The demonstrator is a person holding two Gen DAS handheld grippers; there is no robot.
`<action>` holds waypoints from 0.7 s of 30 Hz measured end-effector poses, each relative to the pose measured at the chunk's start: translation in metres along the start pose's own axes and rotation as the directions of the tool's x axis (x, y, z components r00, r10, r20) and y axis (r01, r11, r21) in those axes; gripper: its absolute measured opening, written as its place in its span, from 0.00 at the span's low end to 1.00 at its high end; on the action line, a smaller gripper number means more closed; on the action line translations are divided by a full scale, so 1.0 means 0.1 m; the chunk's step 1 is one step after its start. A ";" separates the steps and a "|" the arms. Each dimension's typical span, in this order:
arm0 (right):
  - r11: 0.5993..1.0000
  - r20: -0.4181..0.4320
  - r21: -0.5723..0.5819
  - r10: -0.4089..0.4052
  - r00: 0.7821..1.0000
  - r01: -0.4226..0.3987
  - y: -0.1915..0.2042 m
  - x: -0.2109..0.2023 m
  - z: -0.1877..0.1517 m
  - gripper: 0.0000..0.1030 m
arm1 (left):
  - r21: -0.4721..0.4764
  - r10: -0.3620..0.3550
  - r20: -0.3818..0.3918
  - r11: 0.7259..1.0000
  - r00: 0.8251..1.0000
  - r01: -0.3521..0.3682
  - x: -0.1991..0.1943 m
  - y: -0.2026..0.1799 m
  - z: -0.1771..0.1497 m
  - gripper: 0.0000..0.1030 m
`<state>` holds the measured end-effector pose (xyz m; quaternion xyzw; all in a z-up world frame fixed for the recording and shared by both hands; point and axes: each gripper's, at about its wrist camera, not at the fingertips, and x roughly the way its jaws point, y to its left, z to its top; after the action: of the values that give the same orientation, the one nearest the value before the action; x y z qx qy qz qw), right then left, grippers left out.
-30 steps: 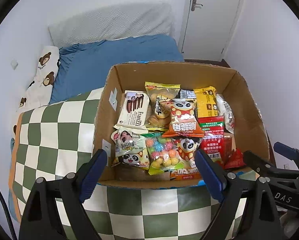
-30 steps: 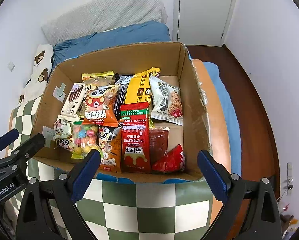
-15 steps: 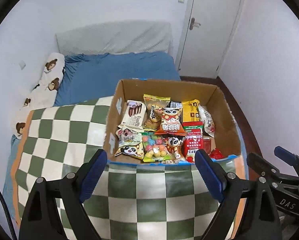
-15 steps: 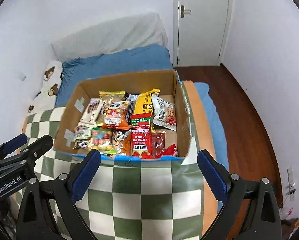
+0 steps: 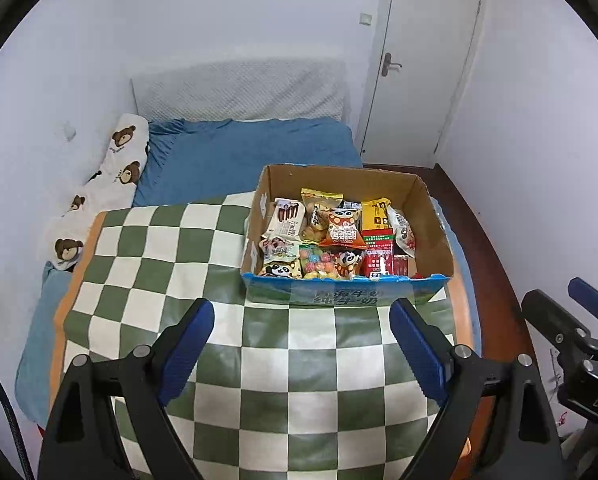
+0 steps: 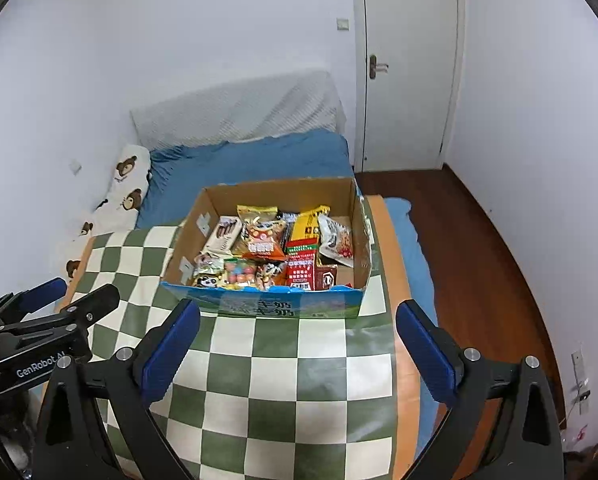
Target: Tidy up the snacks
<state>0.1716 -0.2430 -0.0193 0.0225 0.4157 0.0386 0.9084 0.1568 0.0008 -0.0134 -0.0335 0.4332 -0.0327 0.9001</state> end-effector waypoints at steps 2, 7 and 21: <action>1.000 0.013 -0.006 0.008 1.000 -0.008 0.04 -0.13 -0.02 0.97 | -0.010 -0.003 0.005 1.000 1.000 0.003 -0.09 0.02 -0.05 0.87; 1.000 0.027 -0.019 0.024 0.999 -0.023 0.12 -0.40 -0.11 0.98 | 0.015 0.006 -0.002 1.000 1.000 -0.006 -0.24 -0.01 -0.16 0.87; 1.000 0.029 -0.013 0.002 1.000 -0.002 0.06 -0.55 -0.19 0.98 | 0.028 0.027 0.056 0.999 0.998 -0.029 -0.52 -0.04 -0.19 0.87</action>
<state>0.1208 -0.2421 0.0098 0.0178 0.4022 0.0418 0.9144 0.1093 0.0010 0.0154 -0.0152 0.4079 -0.0255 0.9126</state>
